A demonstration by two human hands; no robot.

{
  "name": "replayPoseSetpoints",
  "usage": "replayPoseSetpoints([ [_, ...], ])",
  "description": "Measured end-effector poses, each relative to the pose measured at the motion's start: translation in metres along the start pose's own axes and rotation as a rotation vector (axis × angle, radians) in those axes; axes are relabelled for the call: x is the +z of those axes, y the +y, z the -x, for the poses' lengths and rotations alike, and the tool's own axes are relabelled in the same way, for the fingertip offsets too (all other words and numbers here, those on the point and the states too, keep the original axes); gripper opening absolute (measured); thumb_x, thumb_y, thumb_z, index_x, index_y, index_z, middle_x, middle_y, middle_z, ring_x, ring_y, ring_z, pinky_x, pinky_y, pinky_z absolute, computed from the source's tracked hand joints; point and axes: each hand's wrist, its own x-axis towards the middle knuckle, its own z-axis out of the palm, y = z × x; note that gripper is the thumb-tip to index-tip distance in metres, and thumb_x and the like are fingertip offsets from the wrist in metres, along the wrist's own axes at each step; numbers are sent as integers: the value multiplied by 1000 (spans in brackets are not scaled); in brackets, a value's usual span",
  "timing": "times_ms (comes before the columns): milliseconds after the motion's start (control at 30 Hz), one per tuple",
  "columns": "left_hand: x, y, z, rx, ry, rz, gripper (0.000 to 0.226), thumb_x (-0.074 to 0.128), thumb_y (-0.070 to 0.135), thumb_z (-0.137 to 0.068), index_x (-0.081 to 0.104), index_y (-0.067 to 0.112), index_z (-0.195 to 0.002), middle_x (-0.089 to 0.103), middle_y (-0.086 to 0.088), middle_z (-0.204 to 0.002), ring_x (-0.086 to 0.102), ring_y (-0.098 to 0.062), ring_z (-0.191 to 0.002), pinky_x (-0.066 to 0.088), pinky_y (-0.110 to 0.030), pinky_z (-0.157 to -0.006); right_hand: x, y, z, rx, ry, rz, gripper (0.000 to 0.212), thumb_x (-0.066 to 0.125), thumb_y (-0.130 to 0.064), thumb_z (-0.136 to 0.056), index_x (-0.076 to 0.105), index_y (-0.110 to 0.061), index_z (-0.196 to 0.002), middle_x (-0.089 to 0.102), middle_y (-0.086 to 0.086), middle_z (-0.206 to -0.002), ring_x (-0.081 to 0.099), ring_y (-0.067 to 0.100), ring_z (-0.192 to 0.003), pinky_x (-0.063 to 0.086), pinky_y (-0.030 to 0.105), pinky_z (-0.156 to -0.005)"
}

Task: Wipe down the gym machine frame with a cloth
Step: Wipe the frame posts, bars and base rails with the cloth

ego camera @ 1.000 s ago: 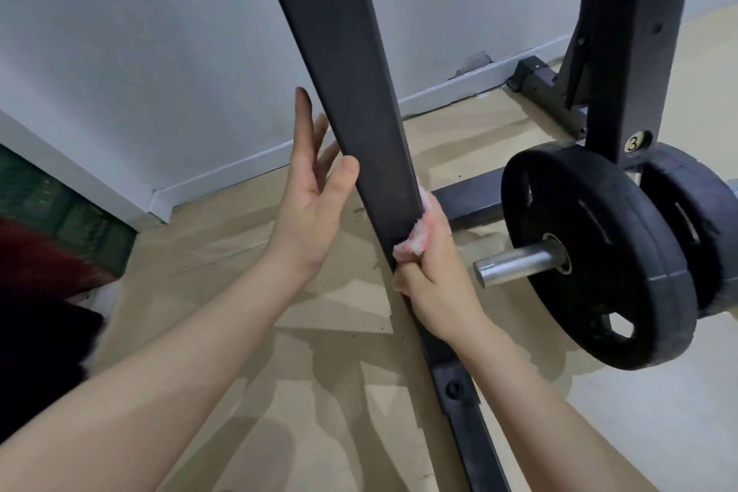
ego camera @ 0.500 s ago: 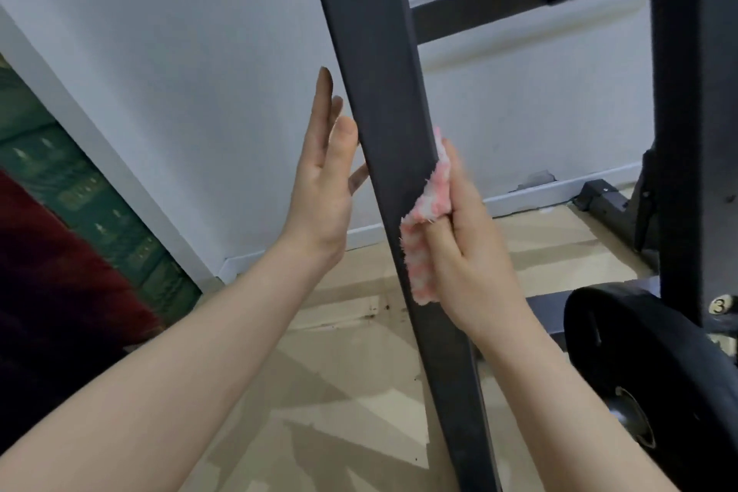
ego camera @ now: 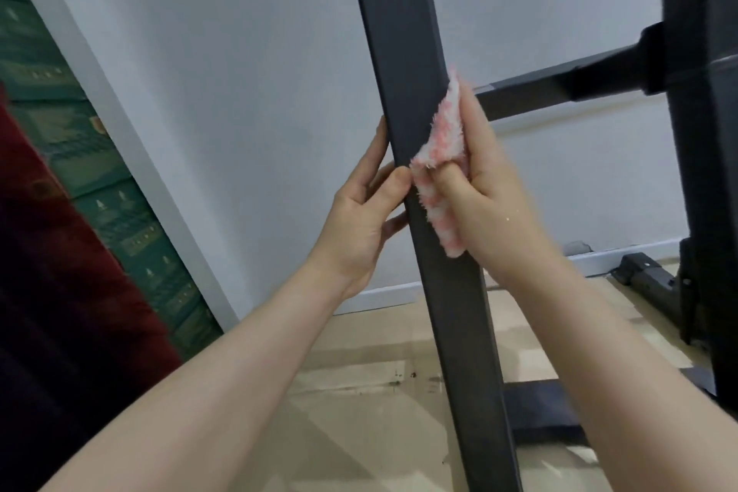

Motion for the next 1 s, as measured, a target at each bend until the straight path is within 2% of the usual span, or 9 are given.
replayPoseSetpoints([
  [67, -1, 1, 0, -26, -29, 30, 65, 50, 32, -83, 29, 41, -144, 59, 14, -126, 55, -14, -118, 47, -33, -90, -6, -3, 22, 35, -119, -58, 63, 35, -8, -103, 6, -37, -152, 51, 6, -82, 49, 2, -62, 44, 15, -52],
  [100, -1, 1, 1, -37, -44, 36, 64, 49, 32, -84, 28, 42, -144, 57, 15, -130, 53, -14, -121, 47, -33, -93, -7, -5, 32, 60, -141, -57, 63, 34, -10, -104, 4, -39, -151, 45, 13, -79, 44, 8, -57, 40, 15, -47],
  [200, 2, 2, 4, -26, -49, 42, 62, 48, 31, -84, 30, 43, -142, 56, 17, -130, 54, -9, -121, 45, -33, -96, -8, -11, 8, 42, -87, 11, 60, 35, -11, -104, 7, -32, -152, 50, 17, -82, 49, 19, -54, 44, 13, -47],
  [400, 0, 7, 5, -48, -52, 6, 52, 50, 30, -84, 37, 48, -131, 62, 15, -122, 58, -8, -113, 47, -29, -96, -3, -25, -65, -89, 22, 64, 67, 41, -16, -97, 9, -33, -153, 45, 0, -114, 51, -2, -75, 45, 16, -60],
  [533, -10, 5, 3, -65, -72, -35, 53, 57, 31, -89, 36, 51, -133, 55, 11, -133, 55, -8, -120, 45, -30, -101, -9, -34, -60, -29, -39, -17, 65, 39, -13, -101, 8, -38, -152, 47, -1, -102, 48, -3, -61, 39, 9, -49],
  [633, -23, 12, -9, -63, -123, -88, 79, 67, 32, -79, 22, 51, -141, 50, 5, -139, 51, -12, -124, 32, -41, -111, -9, -55, -106, -24, -47, 2, 57, 30, -7, -103, 10, -29, -152, 50, -4, -79, 45, -1, -47, 37, 15, -39],
  [733, -24, 39, -36, 41, -128, -100, 90, 62, 40, -74, 8, 47, -146, 34, 12, -150, 39, -5, -134, 32, -32, -110, -6, -65, -120, -83, 11, 44, 49, 29, -6, -103, 20, -29, -145, 48, -8, -81, 44, 0, -45, 36, 15, -37],
  [900, -17, 95, -95, 269, 14, -76, 77, 54, 44, -86, 12, 32, -150, 28, 9, -154, 31, -9, -139, 28, -40, -114, -11, -74, -119, -30, -18, 45, 56, 33, -5, -102, 18, -29, -150, 46, -16, -69, 43, 8, -58, 39, 21, -48],
  [1000, -22, 110, -108, 301, 26, -59, 58, 50, 22, -96, 27, 25, -148, 44, 8, -145, 44, -10, -131, 33, -42, -112, -10, -91, -147, 19, 24, 48, 19, 32, -7, -103, 37, -16, -119, 46, -11, -74, 45, -1, -50, 37, 11, -46],
])
